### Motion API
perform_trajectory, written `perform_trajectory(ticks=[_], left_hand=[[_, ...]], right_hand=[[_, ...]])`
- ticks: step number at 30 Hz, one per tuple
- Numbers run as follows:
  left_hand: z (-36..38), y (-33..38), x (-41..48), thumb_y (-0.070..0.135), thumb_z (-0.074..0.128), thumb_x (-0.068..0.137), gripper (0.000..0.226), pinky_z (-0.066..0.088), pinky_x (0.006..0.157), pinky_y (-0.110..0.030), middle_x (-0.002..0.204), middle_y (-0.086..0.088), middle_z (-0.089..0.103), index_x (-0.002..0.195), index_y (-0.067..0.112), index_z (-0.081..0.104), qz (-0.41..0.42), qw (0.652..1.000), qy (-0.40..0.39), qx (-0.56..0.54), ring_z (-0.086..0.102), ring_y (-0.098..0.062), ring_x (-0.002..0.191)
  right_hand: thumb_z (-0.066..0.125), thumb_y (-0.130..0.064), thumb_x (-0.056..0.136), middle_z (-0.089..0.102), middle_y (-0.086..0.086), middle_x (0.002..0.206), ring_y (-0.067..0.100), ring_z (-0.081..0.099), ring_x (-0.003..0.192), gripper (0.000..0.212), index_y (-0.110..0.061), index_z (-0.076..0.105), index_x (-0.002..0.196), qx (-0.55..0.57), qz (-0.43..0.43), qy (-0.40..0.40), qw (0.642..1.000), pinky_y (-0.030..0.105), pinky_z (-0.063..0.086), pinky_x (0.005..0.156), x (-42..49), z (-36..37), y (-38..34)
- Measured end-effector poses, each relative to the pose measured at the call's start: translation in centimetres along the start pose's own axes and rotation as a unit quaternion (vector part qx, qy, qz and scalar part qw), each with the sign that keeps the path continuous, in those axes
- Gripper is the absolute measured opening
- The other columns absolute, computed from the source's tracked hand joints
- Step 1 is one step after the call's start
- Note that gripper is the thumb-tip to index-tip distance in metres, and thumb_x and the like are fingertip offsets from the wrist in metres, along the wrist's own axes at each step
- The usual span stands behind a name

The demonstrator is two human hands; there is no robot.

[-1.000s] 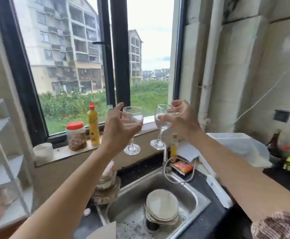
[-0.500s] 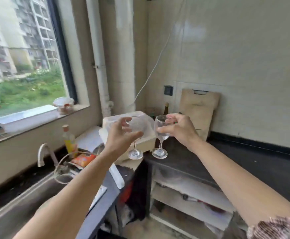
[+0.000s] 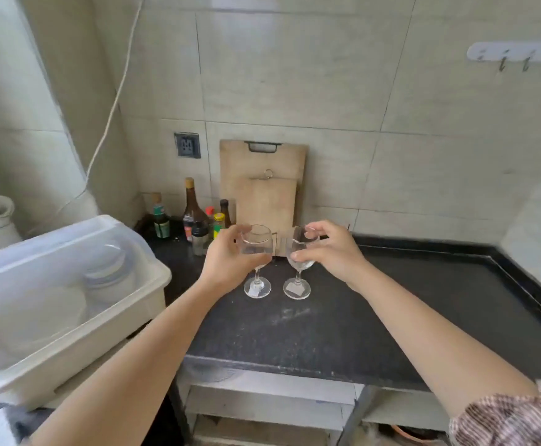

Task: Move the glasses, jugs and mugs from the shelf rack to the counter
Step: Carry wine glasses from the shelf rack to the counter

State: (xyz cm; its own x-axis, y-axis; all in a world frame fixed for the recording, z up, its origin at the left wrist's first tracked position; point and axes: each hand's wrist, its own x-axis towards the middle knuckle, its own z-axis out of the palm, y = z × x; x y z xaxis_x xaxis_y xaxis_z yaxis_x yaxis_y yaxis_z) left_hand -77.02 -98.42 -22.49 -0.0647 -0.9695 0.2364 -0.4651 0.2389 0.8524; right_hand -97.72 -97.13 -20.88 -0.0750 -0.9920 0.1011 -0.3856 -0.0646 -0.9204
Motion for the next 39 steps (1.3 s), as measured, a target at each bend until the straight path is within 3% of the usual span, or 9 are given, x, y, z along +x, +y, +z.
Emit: perform_trajectory(ticks=[3, 8, 15, 21, 28, 39], left_hand=[[4.8, -0.9, 5.2, 0.031, 0.082, 0.06, 0.067, 0.044, 0.072, -0.021, 0.112, 0.007, 0.056, 0.122, 0.025, 0.055, -0.005, 1.0, -0.028, -0.001, 0.055, -0.012, 0.096], [12.8, -2.6, 11.2, 0.029, 0.082, 0.061, 0.063, 0.042, 0.067, -0.02, 0.108, 0.009, 0.059, 0.118, 0.024, 0.057, -0.037, 0.996, -0.085, -0.007, 0.057, -0.011, 0.092], [23.1, -4.3, 18.7, 0.024, 0.083, 0.062, 0.069, 0.05, 0.086, -0.036, 0.12, 0.001, 0.059, 0.124, 0.02, 0.054, -0.07, 0.988, -0.138, 0.017, 0.059, -0.021, 0.102], [30.3, -6.7, 24.8, 0.022, 0.084, 0.064, 0.068, 0.048, 0.086, -0.032, 0.123, -0.002, 0.06, 0.125, 0.018, 0.054, -0.117, 0.983, -0.135, 0.048, 0.059, -0.022, 0.105], [36.0, -9.5, 31.0, 0.02, 0.079, 0.067, 0.045, 0.043, 0.07, -0.027, 0.106, 0.001, 0.067, 0.109, 0.021, 0.062, -0.128, 0.976, -0.129, 0.118, 0.056, -0.014, 0.083], [39.2, -12.2, 35.7, 0.019, 0.075, 0.072, 0.042, 0.044, 0.071, -0.024, 0.107, 0.001, 0.066, 0.111, 0.024, 0.06, -0.123, 0.972, -0.137, 0.146, 0.059, -0.013, 0.087]], right_hand=[[0.089, -0.018, 0.054, 0.061, -0.002, 0.112, 0.006, 0.062, 0.089, 0.061, -0.026, 0.056, 0.105, -0.007, 0.037, 0.025, 0.999, 0.03, 0.051, 0.081, 4.3, -2.3, 3.9], [0.088, -0.018, 0.057, 0.06, -0.005, 0.112, 0.008, 0.06, 0.091, 0.065, -0.023, 0.057, 0.115, -0.052, 0.074, 0.046, 0.995, 0.03, 0.051, 0.082, 9.5, -5.9, 9.8], [0.085, -0.016, 0.063, 0.057, -0.004, 0.115, 0.015, 0.058, 0.101, 0.064, -0.019, 0.055, 0.119, -0.087, 0.123, 0.037, 0.988, 0.029, 0.049, 0.085, 17.4, -10.5, 17.8], [0.085, -0.016, 0.064, 0.054, 0.002, 0.12, 0.019, 0.056, 0.106, 0.066, -0.021, 0.054, 0.123, -0.103, 0.151, 0.003, 0.983, 0.031, 0.047, 0.088, 25.2, -12.9, 24.2], [0.084, -0.014, 0.068, 0.055, 0.002, 0.13, 0.021, 0.054, 0.114, 0.073, -0.02, 0.05, 0.133, -0.103, 0.156, -0.017, 0.982, 0.038, 0.047, 0.096, 32.5, -13.3, 29.8], [0.075, -0.014, 0.078, 0.047, 0.003, 0.143, 0.022, 0.045, 0.13, 0.076, -0.02, 0.038, 0.144, -0.133, 0.153, -0.046, 0.978, 0.033, 0.043, 0.1, 37.7, -12.0, 34.0]])
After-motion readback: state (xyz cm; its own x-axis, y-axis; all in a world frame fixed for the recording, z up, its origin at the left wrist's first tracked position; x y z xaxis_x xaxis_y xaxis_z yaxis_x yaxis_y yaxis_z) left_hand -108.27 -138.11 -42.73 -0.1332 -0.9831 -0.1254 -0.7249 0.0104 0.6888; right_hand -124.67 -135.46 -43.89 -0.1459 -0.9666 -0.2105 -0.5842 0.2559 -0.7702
